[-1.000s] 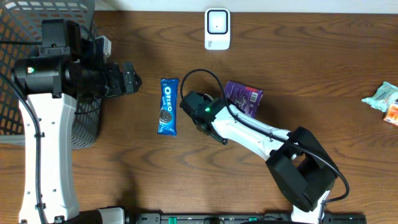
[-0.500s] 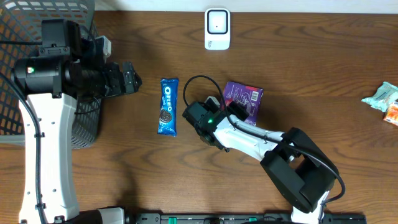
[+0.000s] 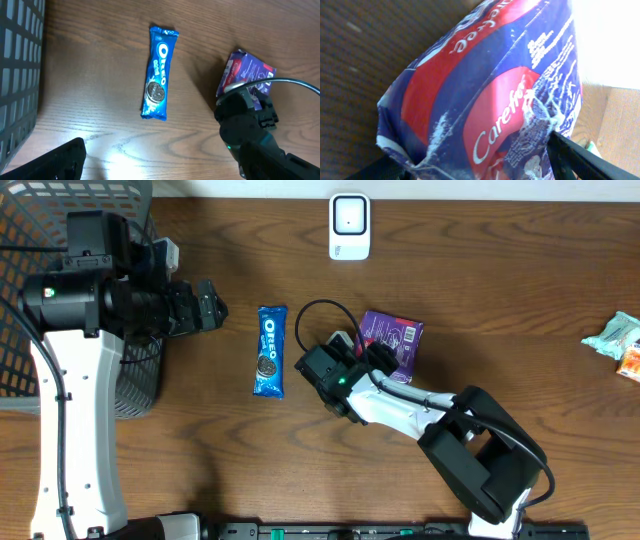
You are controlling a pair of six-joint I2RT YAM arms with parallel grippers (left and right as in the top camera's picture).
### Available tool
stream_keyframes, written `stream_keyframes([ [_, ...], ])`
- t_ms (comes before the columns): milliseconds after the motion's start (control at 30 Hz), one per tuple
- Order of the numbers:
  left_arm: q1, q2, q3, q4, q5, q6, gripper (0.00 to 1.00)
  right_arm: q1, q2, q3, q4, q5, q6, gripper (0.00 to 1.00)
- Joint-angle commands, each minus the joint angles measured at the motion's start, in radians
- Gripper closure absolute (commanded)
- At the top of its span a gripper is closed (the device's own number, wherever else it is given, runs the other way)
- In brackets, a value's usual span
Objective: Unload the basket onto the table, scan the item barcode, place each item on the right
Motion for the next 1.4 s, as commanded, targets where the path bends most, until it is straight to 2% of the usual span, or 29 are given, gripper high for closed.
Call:
stream_keyframes([
  [0, -0.002, 0.004, 0.003, -0.002, -0.006, 0.013, 0.02, -0.016, 0.024, -0.054, 0.009, -0.064, 0.011, 0.27],
  [67, -0.002, 0.004, 0.003, -0.001, -0.006, 0.013, 0.02, -0.016, 0.024, -0.054, 0.014, -0.063, 0.011, 0.41],
  [100, -0.002, 0.004, 0.003, -0.001, -0.006, 0.013, 0.02, -0.016, 0.024, -0.053, 0.018, -0.064, 0.011, 0.54],
  [233, -0.002, 0.004, 0.003, -0.001, -0.006, 0.013, 0.02, -0.017, 0.024, -0.036, 0.016, -0.121, 0.026, 0.73],
  [467, -0.002, 0.004, 0.003, -0.001, -0.006, 0.013, 0.02, -0.034, 0.022, 0.091, -0.007, -0.198, 0.025, 0.86],
  [600, -0.002, 0.004, 0.003, -0.001, -0.006, 0.013, 0.02, -0.060, 0.019, 0.224, -0.031, -0.215, 0.017, 0.99],
  [767, -0.002, 0.004, 0.003, -0.001, -0.006, 0.013, 0.02, -0.118, 0.018, 0.376, 0.002, -0.436, -0.059, 0.99],
  [933, -0.002, 0.004, 0.003, -0.001, -0.006, 0.013, 0.02, -0.208, 0.018, 0.439, 0.161, -0.738, -0.049, 0.98],
  [1200, -0.002, 0.004, 0.003, -0.001, -0.006, 0.013, 0.02, -0.413, 0.019, 0.441, 0.577, -1.274, 0.271, 0.97],
  [1367, -0.002, 0.004, 0.003, -0.002, -0.006, 0.013, 0.02, -0.494, 0.019, 0.441, 0.753, -1.346, 0.467, 0.99],
])
